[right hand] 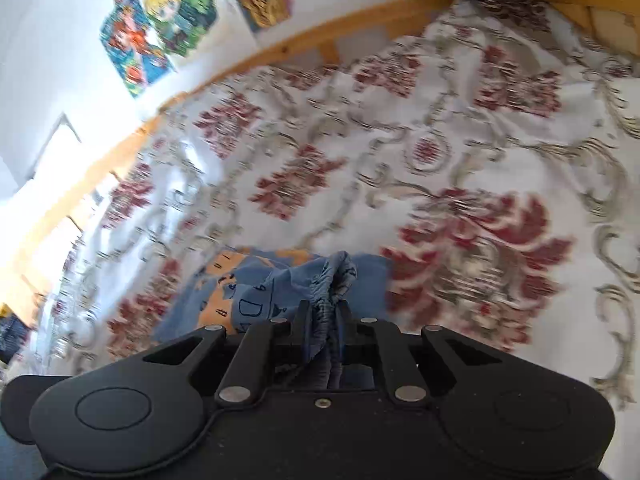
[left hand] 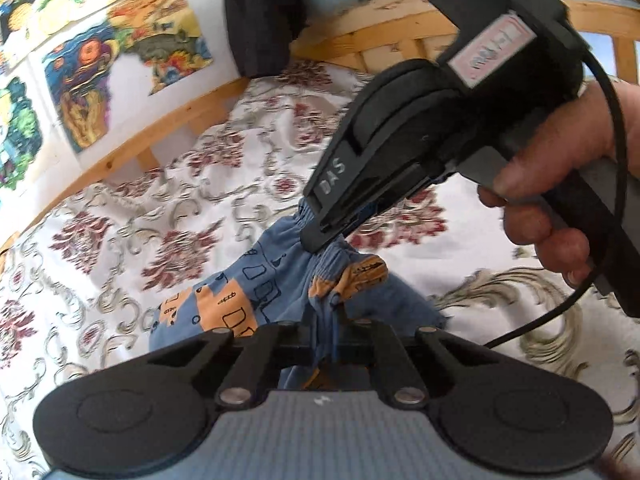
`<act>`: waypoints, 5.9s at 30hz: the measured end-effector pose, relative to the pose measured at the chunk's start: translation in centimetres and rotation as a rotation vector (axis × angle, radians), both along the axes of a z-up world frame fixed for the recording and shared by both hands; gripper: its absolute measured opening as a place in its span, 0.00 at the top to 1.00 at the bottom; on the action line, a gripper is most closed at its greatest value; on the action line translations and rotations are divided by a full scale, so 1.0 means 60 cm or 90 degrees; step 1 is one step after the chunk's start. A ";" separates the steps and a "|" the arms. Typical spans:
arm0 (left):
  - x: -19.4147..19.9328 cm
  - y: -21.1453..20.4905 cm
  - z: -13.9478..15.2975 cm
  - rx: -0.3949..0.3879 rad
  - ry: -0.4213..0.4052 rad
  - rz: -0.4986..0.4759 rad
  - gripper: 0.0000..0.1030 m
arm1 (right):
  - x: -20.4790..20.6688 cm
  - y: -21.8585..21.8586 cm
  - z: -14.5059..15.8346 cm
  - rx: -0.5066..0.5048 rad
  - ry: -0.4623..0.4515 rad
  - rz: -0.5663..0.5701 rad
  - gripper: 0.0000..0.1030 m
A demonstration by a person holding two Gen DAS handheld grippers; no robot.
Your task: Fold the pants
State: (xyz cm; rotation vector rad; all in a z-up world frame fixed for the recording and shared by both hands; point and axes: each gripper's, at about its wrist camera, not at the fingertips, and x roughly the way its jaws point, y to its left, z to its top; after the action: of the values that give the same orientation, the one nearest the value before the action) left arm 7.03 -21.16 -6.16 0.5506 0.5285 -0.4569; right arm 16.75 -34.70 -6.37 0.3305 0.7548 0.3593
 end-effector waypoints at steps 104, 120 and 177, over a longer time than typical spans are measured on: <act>0.197 0.262 -0.026 -0.193 0.254 0.045 0.02 | -0.041 0.050 -0.013 -0.047 -0.055 0.040 0.30; 0.127 0.296 -0.016 -0.143 0.340 0.178 0.00 | -0.099 0.023 0.007 -0.036 0.016 0.021 0.01; 0.242 0.329 -0.046 -0.340 0.481 0.127 0.58 | 0.010 -0.047 -0.087 0.159 0.124 0.035 0.70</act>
State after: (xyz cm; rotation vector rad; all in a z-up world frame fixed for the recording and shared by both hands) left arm 21.56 -1.42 -8.94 -0.2141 1.1256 -0.5848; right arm 17.36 -37.52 -11.58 0.5861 0.9128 0.4798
